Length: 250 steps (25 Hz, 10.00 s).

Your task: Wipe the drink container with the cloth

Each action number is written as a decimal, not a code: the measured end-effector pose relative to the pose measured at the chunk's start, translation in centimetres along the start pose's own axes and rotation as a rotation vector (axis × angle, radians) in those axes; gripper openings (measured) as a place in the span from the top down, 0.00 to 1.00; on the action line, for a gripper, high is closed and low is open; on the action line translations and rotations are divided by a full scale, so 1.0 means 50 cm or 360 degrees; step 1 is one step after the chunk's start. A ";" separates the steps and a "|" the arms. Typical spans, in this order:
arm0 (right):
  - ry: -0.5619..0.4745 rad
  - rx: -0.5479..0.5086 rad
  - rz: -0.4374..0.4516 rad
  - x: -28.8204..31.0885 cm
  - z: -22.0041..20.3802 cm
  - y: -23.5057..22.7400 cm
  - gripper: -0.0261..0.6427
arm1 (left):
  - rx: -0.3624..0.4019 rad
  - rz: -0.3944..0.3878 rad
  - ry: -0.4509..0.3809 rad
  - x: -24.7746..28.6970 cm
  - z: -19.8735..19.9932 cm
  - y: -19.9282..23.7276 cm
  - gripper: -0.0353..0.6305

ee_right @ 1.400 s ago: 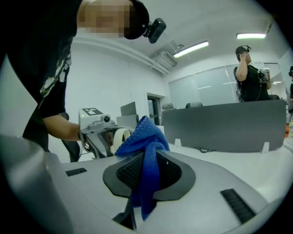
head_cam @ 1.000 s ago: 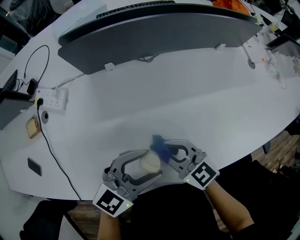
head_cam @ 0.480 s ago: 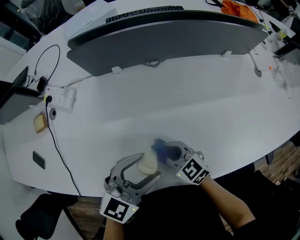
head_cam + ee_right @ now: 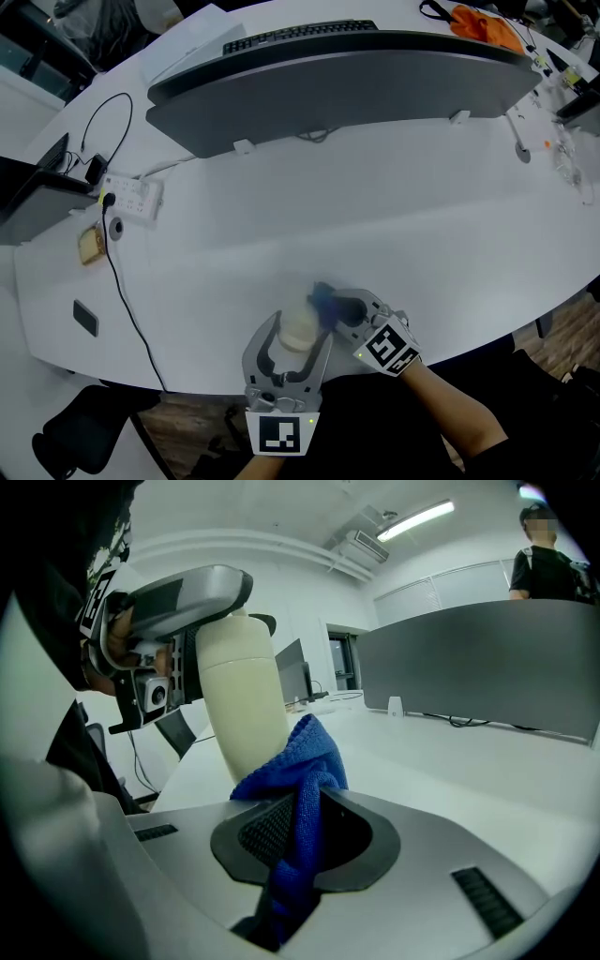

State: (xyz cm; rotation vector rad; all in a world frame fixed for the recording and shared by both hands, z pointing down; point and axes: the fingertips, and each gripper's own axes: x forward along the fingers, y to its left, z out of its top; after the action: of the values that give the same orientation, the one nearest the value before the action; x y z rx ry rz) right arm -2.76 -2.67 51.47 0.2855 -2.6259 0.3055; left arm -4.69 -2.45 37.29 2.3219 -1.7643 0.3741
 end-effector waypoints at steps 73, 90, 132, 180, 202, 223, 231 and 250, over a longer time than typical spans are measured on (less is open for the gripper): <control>-0.0054 0.0199 -0.0091 -0.019 0.003 -0.051 0.89 | -0.0173 -0.0301 -0.0032 0.024 0.043 -0.010 0.48; -0.0453 0.0172 -0.0182 -0.132 0.168 -0.054 0.89 | 0.0339 -0.1180 -0.0028 0.016 0.013 -0.075 0.53; -0.0416 -0.0118 -0.0068 -0.138 0.190 -0.009 0.90 | 0.0328 -0.1007 -0.0086 0.036 0.009 -0.080 0.52; 0.0072 0.0253 0.0056 -0.056 -0.029 -0.033 0.89 | 0.0255 -0.0910 0.0045 0.036 -0.007 -0.070 0.51; -0.0431 0.0190 -0.0047 -0.166 0.186 -0.006 0.89 | 0.0256 -0.1228 -0.0114 0.014 0.005 -0.076 0.53; 0.0150 0.0295 -0.0085 -0.068 -0.038 -0.022 0.89 | -0.0053 -0.0222 -0.0003 0.031 0.000 -0.048 0.53; -0.0379 0.0337 -0.0191 -0.172 0.145 -0.064 0.89 | 0.0417 -0.1142 -0.0104 0.005 0.003 -0.101 0.54; 0.0141 0.0160 -0.0287 -0.066 -0.025 -0.068 0.89 | 0.0183 -0.1236 -0.0063 0.033 0.000 -0.077 0.53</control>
State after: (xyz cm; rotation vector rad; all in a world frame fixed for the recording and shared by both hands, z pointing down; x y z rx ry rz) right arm 1.48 -5.08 51.51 0.5271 -2.4808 0.3800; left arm -0.57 -2.90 37.80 2.8620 -0.7431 0.2896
